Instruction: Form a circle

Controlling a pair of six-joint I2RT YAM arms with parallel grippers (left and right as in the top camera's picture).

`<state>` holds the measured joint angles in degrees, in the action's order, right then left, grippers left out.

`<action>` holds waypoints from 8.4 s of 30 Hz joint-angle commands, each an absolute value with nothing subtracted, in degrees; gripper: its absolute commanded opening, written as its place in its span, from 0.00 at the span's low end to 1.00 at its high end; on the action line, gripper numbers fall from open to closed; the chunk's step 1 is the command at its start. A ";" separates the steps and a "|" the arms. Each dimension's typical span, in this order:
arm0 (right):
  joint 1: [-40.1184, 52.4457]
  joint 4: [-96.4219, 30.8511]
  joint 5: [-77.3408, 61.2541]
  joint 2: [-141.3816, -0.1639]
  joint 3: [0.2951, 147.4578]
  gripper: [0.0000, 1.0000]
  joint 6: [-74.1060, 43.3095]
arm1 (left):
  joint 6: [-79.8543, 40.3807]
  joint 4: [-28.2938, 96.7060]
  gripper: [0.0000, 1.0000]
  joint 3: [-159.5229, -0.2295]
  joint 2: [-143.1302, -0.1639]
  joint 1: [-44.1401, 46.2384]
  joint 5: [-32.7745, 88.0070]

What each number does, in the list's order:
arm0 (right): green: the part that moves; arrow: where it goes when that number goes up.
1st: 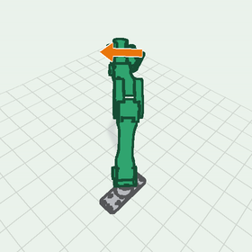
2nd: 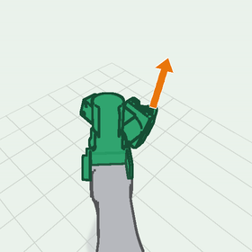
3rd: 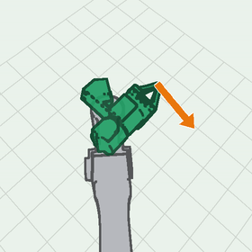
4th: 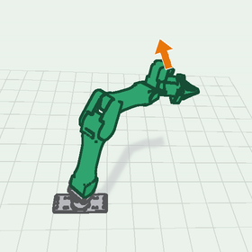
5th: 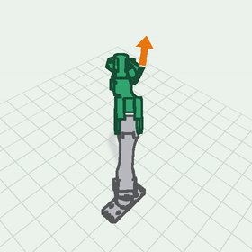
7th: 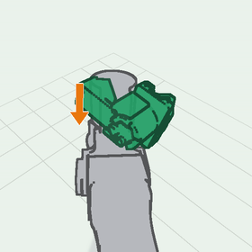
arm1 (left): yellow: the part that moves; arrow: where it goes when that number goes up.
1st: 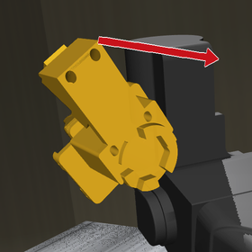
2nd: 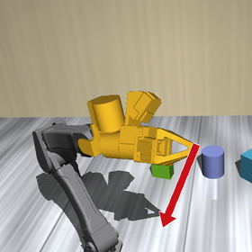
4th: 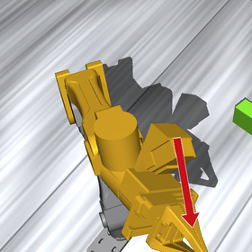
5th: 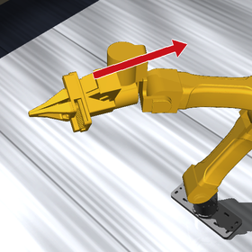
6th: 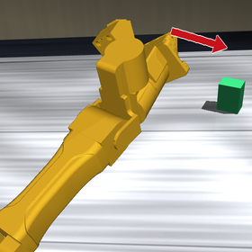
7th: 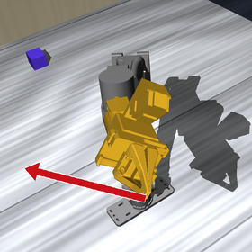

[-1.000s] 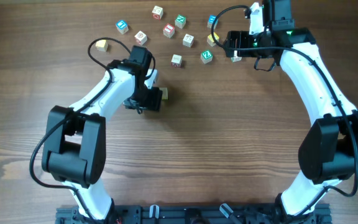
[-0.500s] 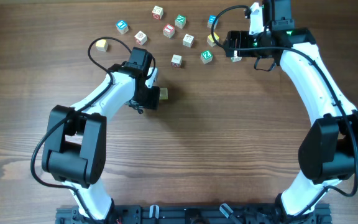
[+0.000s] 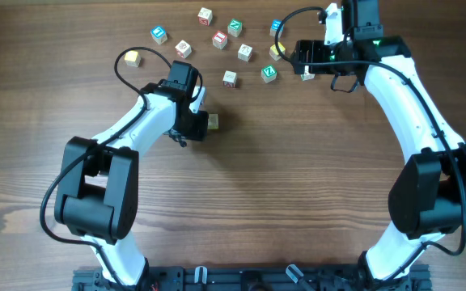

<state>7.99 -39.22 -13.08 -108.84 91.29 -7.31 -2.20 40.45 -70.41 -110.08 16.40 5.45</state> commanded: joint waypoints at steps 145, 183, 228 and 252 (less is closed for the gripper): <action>27.75 -6.72 -11.75 -128.73 91.61 0.82 26.37 | -24.47 40.12 1.00 -69.54 -94.50 -14.74 2.94; 26.44 -2.50 -11.75 -131.74 89.86 0.99 25.28 | -24.47 40.12 1.00 -69.54 -94.50 -14.74 2.94; 26.44 -14.39 -15.53 -120.81 88.79 0.88 21.19 | -24.47 40.12 1.00 -69.54 -94.50 -14.74 2.94; 26.44 -5.15 -13.91 -132.40 88.79 0.47 20.75 | -24.47 40.12 1.00 -69.54 -94.50 -14.74 2.94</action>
